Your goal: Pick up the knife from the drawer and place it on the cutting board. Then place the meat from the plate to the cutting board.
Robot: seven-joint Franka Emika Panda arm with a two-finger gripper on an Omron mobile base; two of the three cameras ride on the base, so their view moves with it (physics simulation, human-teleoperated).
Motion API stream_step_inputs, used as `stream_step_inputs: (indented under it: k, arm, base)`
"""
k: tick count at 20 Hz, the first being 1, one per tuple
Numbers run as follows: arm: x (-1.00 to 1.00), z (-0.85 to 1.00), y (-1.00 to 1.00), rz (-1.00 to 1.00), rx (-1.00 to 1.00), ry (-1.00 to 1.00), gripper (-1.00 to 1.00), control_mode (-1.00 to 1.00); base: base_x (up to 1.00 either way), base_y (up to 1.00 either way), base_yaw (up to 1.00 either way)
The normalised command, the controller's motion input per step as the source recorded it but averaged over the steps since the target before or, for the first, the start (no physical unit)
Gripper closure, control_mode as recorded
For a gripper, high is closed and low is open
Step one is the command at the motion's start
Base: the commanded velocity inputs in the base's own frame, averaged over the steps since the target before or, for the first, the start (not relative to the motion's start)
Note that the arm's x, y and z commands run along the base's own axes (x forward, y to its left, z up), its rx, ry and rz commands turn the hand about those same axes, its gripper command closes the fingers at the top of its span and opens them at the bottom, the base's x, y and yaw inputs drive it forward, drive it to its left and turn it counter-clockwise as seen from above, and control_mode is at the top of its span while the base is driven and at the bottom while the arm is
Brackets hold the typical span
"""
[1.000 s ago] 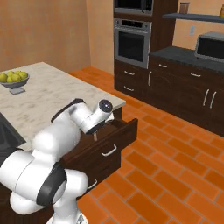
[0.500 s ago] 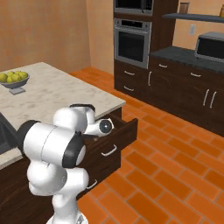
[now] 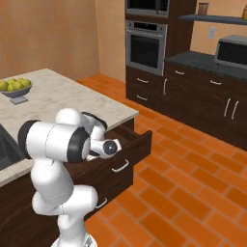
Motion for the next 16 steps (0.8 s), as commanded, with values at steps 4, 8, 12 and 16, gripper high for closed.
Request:
stream_step_inputs:
  k: [4, 8, 12, 16]
  arm:
    - [0.0, -0.17, -0.14, 0.0, -0.06, 0.14, -1.0, -1.0]
    - [-0.04, -0.02, -0.51, 0.0, -0.01, 0.17, -1.0, -1.0]
    - [-0.14, -0.05, -0.75, -0.05, 0.0, 0.19, -1.0, -1.0]
    - [-0.18, -0.14, -0.67, -0.11, 0.0, 0.19, -1.0, -1.0]
  base:
    - [0.0, 0.0, 0.0]
    - [0.0, 0.0, 0.0]
    - [0.0, 0.0, 0.0]
    - [0.0, 0.0, 0.0]
